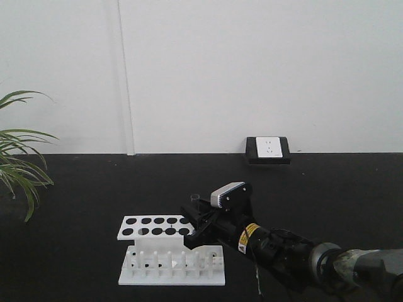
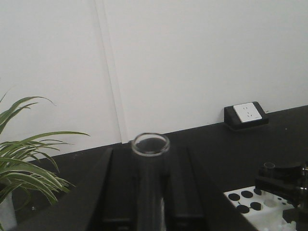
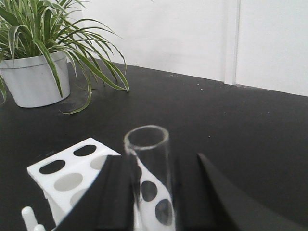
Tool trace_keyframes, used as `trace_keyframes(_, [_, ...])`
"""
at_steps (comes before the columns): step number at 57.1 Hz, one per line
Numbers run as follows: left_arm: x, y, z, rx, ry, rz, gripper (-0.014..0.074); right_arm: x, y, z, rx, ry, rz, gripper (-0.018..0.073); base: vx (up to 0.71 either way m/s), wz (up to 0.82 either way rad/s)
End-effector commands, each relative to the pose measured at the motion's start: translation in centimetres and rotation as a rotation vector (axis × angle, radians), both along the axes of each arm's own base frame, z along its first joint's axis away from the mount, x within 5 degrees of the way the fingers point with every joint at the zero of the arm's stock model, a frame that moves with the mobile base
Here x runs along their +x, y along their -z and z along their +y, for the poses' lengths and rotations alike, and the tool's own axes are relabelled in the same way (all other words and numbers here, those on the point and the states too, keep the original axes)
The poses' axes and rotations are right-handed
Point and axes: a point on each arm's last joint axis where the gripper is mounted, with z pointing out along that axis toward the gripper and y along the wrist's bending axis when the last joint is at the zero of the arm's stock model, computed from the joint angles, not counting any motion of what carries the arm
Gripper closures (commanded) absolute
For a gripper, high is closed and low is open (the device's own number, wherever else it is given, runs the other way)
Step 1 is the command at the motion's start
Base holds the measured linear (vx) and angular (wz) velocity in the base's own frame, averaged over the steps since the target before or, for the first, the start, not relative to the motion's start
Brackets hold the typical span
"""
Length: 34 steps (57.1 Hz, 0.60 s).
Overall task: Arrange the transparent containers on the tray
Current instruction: 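Grasp the other clear glass tube with the right gripper and lift it out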
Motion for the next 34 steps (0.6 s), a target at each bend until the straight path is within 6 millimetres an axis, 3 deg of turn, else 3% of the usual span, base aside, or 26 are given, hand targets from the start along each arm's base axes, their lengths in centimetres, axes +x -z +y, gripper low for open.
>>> trace_keyframes(1, [-0.4,-1.6,-0.2,-0.031,0.033,-0.094,0.0597,-0.1,-5.1,0.0,0.107,-0.021,-0.148,0.0575,0.00,0.00])
trace_keyframes(8, [-0.4,-1.6,-0.2,-0.030,0.032,-0.092,0.0597,-0.5,-7.0,-0.2,0.108,-0.016,-0.178,0.0573,0.00,0.00])
trace_keyframes(18, [-0.4,-1.5,-0.2,-0.029,0.027,-0.082,0.0597,-1.8,-12.6,-1.2,0.079,0.042,-0.226,0.0572,0.00,0.00])
trace_keyframes(27, [-0.3,-1.4,-0.2,-0.023,0.021,-0.070,0.0597,-4.8,-19.0,-2.7,0.055,0.075,-0.227,0.0572,0.00,0.00])
trace_keyframes(34, [-0.3,-1.2,0.0,-0.012,0.009,-0.047,0.0597,-8.3,-23.3,-4.0,-0.004,0.077,-0.217,0.0572,0.00,0.00])
